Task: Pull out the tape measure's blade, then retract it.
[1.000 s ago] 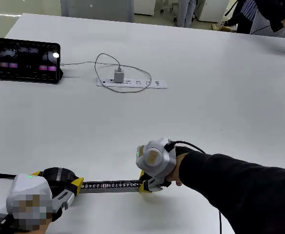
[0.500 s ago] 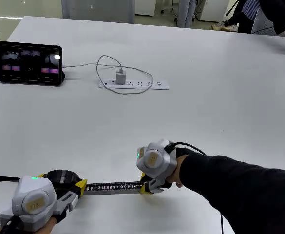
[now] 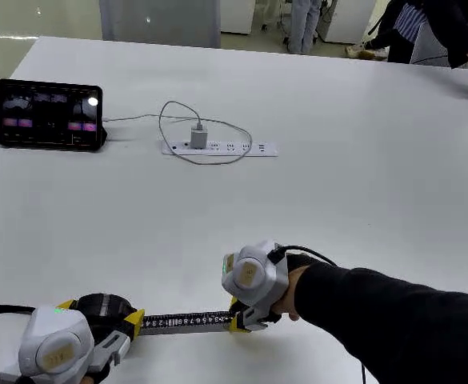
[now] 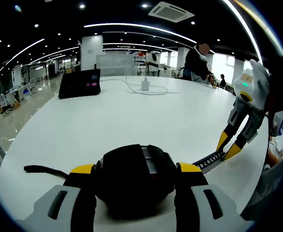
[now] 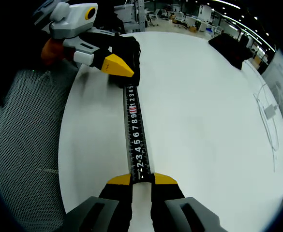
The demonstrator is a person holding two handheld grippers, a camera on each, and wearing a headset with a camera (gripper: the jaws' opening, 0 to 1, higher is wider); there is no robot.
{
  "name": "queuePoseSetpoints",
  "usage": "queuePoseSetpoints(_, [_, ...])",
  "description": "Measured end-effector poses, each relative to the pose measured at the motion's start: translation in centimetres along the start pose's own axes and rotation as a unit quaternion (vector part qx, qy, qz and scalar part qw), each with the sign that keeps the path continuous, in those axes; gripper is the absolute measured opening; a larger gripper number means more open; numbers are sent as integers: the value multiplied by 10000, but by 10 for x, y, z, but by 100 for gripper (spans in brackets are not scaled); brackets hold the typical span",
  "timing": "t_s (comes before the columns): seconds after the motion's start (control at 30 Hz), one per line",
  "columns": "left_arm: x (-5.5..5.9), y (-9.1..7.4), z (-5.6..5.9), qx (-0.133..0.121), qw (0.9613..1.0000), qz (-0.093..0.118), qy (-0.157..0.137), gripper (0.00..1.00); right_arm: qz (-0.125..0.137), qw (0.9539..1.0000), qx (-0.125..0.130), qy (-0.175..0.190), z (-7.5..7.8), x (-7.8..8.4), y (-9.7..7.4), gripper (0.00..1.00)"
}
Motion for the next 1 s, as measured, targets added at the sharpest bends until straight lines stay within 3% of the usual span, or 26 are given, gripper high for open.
queuePoseSetpoints(0.57, [0,0,-1,56,10000,6,38,61,167,9998,8,80,-2,-5,3,10])
queuePoseSetpoints(1.0, [0,0,-1,51,10000,-1,12,61,152,9999,-13,-19,-2,-11,5,10])
Point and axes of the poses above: the centre of the closed fingertips' face, and the gripper's own axes: y roughly forward along the fingers, z roughly to its right, x roughly out of its underside, the point moved 8 cm from there along -y, roughly backward along the fingers, and after that the axes turned 7 degrees about -y, right-handed, at the moved point
